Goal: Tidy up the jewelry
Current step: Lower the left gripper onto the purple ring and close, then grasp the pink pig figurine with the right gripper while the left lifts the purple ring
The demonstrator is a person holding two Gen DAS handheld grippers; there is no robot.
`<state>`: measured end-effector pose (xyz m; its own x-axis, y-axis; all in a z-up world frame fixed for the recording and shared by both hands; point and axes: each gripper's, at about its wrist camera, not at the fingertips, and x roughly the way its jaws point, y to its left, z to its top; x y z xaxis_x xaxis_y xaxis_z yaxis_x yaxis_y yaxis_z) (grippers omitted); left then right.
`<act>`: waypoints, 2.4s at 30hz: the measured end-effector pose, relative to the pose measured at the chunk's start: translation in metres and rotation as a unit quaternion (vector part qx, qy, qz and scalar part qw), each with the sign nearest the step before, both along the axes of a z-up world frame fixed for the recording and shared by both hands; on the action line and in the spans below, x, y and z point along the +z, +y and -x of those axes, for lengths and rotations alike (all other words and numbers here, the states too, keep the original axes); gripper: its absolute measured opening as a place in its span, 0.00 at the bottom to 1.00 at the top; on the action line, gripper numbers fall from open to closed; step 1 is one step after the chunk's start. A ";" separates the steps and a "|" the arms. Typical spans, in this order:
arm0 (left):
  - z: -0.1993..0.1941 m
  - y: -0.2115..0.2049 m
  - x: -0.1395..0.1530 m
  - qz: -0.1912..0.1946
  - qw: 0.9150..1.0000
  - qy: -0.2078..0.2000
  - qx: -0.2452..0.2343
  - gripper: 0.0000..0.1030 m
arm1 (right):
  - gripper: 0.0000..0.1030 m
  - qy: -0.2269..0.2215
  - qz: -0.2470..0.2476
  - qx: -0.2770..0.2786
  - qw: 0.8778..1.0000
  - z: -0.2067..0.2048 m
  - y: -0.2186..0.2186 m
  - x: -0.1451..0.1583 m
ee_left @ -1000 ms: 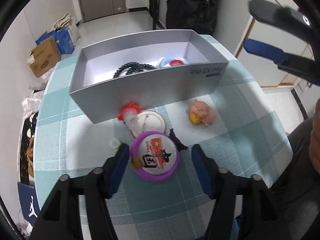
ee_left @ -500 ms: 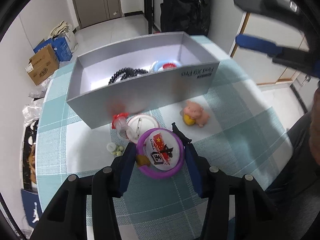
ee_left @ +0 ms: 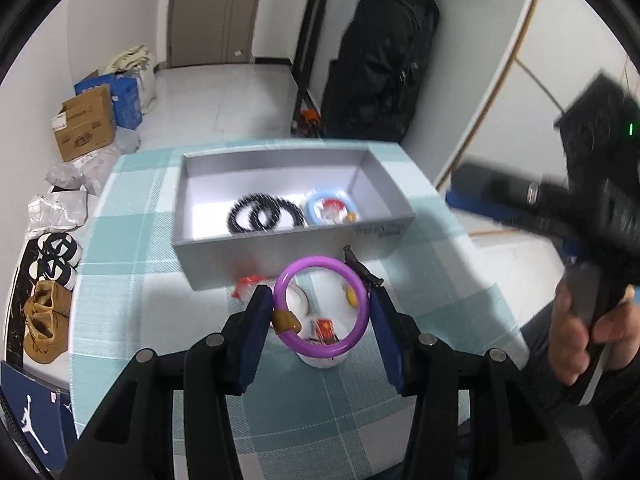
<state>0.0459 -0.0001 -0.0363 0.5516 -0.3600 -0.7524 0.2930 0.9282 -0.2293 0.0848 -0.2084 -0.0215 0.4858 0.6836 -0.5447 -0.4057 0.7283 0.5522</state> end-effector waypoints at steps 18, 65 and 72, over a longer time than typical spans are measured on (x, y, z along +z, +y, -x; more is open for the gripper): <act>-0.002 0.042 0.016 0.061 0.996 -0.028 0.054 0.43 | 0.57 0.046 0.117 0.039 0.991 0.007 0.041 -0.050; -0.039 0.039 0.015 0.051 0.997 -0.012 0.057 0.43 | 0.21 -0.076 0.071 0.036 0.994 0.004 0.054 0.005; -0.066 0.023 0.013 0.049 0.998 -0.009 0.046 0.43 | 0.21 -0.069 0.059 0.020 0.996 -0.017 0.051 0.009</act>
<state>0.1116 0.0228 -0.0230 0.5990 -0.3785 -0.7057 0.2122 0.9247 -0.3160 0.1017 -0.1569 -0.0127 0.5352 0.6390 -0.5525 -0.5017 0.7666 0.4007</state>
